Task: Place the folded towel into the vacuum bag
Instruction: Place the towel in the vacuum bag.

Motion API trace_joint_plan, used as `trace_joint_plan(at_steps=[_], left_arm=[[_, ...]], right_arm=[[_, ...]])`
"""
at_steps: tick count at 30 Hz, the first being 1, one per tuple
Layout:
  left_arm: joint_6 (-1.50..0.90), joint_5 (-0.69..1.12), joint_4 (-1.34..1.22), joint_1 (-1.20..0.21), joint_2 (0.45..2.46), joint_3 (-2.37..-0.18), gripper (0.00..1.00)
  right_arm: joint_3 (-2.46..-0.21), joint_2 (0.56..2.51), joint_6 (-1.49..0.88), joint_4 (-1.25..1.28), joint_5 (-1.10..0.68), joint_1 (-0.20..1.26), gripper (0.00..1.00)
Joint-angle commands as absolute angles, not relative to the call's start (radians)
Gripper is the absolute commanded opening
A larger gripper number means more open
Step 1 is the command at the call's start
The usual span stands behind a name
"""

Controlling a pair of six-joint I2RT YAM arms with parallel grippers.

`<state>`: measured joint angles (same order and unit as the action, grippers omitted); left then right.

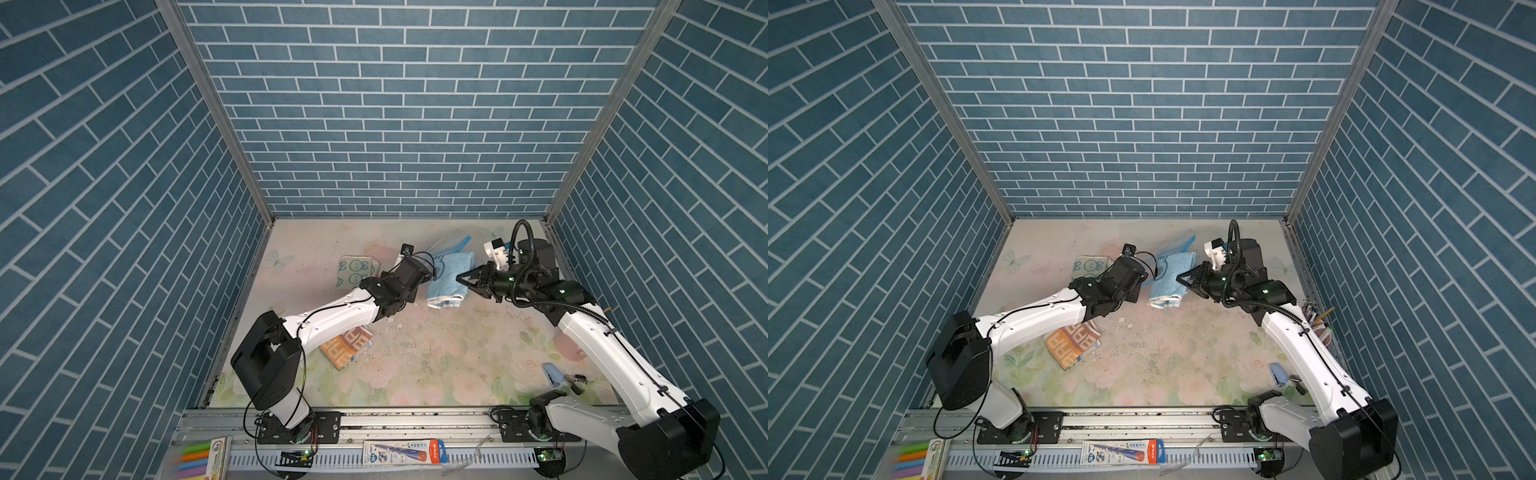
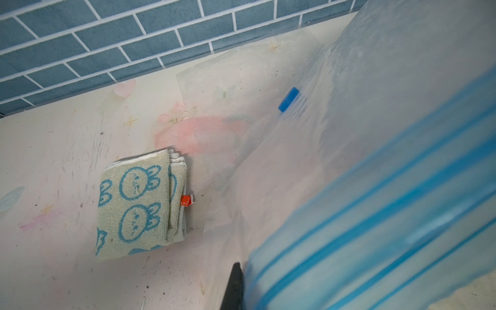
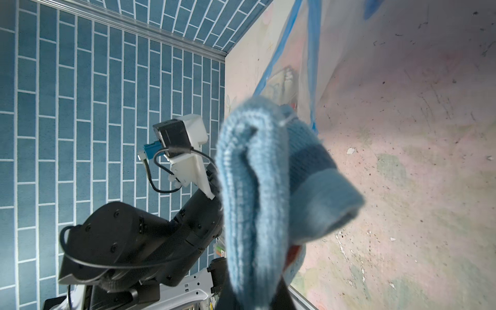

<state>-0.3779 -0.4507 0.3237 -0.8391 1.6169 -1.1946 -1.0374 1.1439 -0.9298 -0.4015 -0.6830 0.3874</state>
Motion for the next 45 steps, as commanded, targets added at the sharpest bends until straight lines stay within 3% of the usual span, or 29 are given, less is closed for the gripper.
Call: trace_joint_plan(at_steps=[1,11,21,45], left_arm=[[-0.383,-0.452,0.324,-0.851,1.604,-1.213,0.00],[-0.393,-0.431,0.330,-0.878,1.592,-1.239,0.00],[-0.414,-0.390,0.380,-0.897,1.581,-1.283,0.00],[-0.471,-0.293,0.457,-0.908,1.677,-1.437,0.00]], right_arm=[[-1.029,1.159,-0.999,-0.315,-0.714,0.381,0.00],[-0.963,1.179,-1.230,-0.100,-0.710,0.328,0.00],[-0.964,1.193,-1.299,0.032,-0.627,0.321,0.00],[-1.008,1.156,-1.192,0.011,-0.397,0.376,0.00]])
